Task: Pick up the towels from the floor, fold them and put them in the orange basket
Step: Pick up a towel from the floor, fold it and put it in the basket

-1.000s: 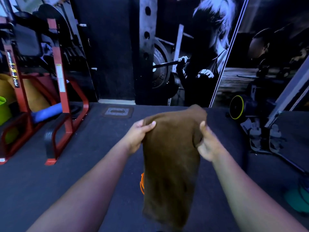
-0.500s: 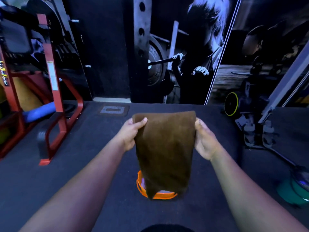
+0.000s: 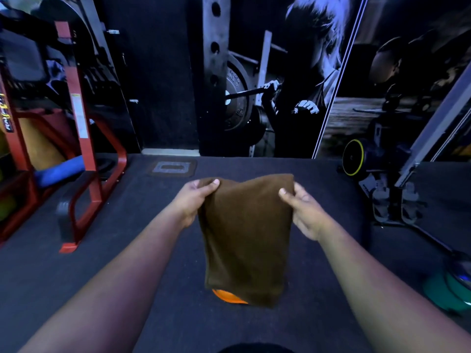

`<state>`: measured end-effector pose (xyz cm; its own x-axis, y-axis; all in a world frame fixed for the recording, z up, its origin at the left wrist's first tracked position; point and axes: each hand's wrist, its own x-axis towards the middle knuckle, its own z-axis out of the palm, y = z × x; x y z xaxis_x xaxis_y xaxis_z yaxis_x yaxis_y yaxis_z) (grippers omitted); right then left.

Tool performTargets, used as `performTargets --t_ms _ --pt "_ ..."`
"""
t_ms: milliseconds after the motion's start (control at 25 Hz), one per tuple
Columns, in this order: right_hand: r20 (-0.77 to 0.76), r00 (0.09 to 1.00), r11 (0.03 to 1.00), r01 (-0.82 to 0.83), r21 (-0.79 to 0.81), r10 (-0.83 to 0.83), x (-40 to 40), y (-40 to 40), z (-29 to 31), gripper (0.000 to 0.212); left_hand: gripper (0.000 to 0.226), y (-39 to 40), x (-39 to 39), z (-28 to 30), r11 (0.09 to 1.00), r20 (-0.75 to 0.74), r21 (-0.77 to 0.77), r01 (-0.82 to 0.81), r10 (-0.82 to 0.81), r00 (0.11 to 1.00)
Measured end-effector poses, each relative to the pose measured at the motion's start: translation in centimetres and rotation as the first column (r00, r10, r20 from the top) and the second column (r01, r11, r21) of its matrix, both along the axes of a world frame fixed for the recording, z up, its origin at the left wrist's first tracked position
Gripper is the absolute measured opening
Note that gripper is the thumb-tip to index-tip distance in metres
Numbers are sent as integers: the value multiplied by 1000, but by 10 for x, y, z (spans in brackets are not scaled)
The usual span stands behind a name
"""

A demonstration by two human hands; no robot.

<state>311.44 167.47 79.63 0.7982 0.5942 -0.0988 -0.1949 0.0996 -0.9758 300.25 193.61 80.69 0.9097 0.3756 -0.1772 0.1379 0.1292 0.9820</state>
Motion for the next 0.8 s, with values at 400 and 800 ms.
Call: performTargets --t_ms 400,800 --pt "224 944 926 294 -235 -243 27 7 -10 29 24 3 20 1 936 40 221 -272 270 962" --pt "50 995 988 87 -130 -81 29 -11 -9 71 102 17 24 -20 991 -113 134 17 -2 994"
